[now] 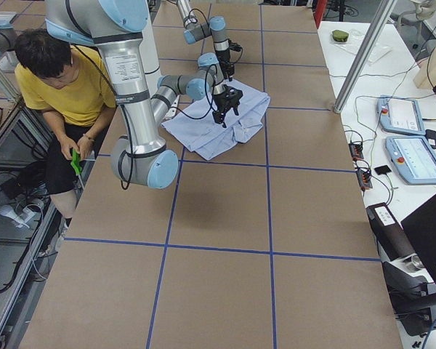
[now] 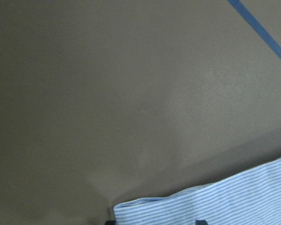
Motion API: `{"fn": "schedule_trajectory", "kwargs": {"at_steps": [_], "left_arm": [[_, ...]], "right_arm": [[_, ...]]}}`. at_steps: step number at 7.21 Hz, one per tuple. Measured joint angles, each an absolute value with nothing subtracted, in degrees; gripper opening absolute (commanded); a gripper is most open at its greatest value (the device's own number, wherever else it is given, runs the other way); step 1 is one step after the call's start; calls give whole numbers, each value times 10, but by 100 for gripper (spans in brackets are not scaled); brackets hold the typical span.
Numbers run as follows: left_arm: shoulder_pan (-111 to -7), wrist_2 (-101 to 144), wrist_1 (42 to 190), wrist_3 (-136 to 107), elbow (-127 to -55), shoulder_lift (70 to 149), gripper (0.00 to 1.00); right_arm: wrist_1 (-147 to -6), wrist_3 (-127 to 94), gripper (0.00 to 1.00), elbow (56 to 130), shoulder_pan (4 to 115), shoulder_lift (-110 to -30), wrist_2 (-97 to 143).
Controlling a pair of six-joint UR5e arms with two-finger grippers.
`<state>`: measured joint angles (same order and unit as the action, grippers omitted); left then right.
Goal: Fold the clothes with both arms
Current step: 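Bring both grippers to opposite sides of the folded shirt, then drag the shirt with the right gripper to straighten it while the left gripper withdraws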
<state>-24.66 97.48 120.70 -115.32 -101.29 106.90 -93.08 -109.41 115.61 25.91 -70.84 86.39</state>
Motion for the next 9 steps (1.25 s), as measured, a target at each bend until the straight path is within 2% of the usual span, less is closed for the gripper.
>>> {"fn": "schedule_trajectory", "kwargs": {"at_steps": [1,5,7,8,9], "left_arm": [[-242,974,1207,-1160,-1012,1069,0],[-242,972,1205,-1160,-1016,1067,0],[-286,973,1202,-1090,-1006,1081,0],[-330,976,1201,-1038,-976,1110,0],[-370,977,1204,-996,-914,1158,0]], "right_arm": [[-927,-1094,100,1155,259,-709,863],[-926,-1094,100,1150,259,-709,863],[-925,-1094,100,1148,258,-709,863],[-925,-1094,100,1147,258,-708,863],[-924,-1095,100,1147,257,-707,863]]}}
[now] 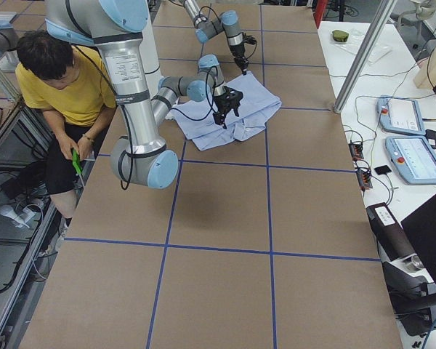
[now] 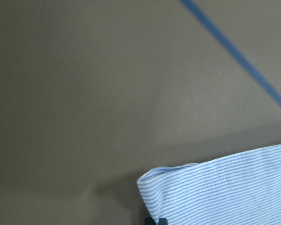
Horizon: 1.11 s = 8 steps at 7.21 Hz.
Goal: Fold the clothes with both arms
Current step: 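Drag the shirt with the right gripper to straighten it while the left gripper withdraws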
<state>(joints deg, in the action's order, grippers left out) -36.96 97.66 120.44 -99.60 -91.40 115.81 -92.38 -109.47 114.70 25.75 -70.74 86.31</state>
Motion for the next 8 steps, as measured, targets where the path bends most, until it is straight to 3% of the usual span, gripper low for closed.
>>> {"fn": "schedule_trajectory", "kwargs": {"at_steps": [1,2,3,5,7,8], "left_arm": [[-402,976,1224,-968,-823,1222,18],[-428,976,1262,-942,-729,1278,44],[-444,976,1298,-910,-667,1309,45],[-456,977,1321,-874,-632,1325,46],[-485,1025,1320,-861,-657,1317,46],[-511,1075,1317,-846,-702,1287,45]], "right_arm": [[-915,-1097,100,1147,257,-706,863],[-893,-1104,100,1146,257,-706,862],[-866,-1114,100,1144,256,-705,860],[-834,-1126,100,1127,254,-685,857],[-769,-1125,100,1097,242,-659,843],[-744,-1117,100,1085,222,-651,832]]}}
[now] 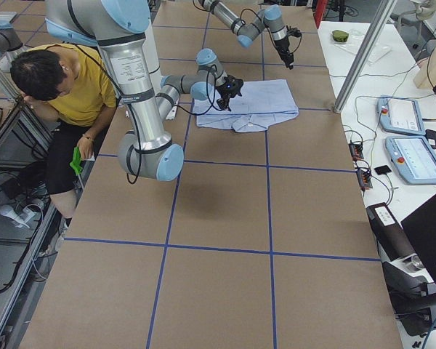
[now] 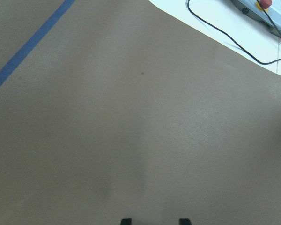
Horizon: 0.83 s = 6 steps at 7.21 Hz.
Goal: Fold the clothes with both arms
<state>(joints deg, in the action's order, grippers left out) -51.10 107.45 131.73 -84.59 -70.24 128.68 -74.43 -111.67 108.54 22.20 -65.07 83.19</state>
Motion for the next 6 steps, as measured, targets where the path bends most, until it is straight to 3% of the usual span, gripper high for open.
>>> {"fn": "schedule_trajectory", "kwargs": {"at_steps": [3,6], "left_arm": [[-562,1144,1259,-767,-865,1182,46],[-566,1153,1235,-749,-927,1137,47]], "right_arm": [[-794,-957,100,1070,144,-627,801],[-965,-709,100,1065,112,-568,786]]}}
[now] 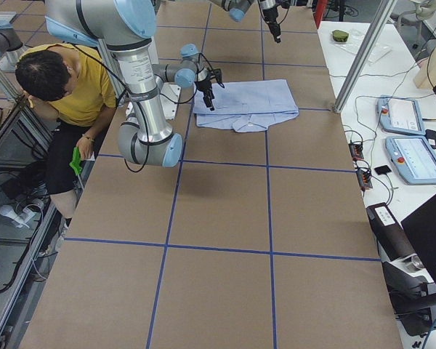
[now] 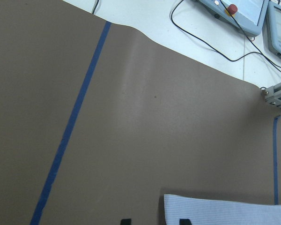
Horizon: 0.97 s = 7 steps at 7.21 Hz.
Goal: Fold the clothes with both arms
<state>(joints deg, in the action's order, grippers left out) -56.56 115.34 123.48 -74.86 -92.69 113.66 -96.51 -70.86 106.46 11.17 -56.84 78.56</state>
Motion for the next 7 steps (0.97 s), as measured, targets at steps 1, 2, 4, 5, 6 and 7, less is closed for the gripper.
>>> {"fn": "schedule_trajectory", "kwargs": {"at_steps": [1,2,4,5,6,7], "left_arm": [[-565,1153,1234,-748,-928,1135,47],[-564,1153,1233,-748,-928,1136,47],[-563,1155,1233,-749,-928,1138,47],[-563,1155,1233,-749,-928,1138,47],[-563,1154,1233,-749,-928,1138,48],[-563,1153,1233,-751,-928,1139,49]], "right_arm": [[-990,-656,100,1061,107,-562,790],[-1012,-618,100,1054,100,-560,794],[-1025,-578,100,1045,97,-557,820],[-1023,-576,100,1043,97,-552,835],[-1021,-576,100,1042,98,-550,842],[-1020,-576,100,1041,99,-551,844]]}}
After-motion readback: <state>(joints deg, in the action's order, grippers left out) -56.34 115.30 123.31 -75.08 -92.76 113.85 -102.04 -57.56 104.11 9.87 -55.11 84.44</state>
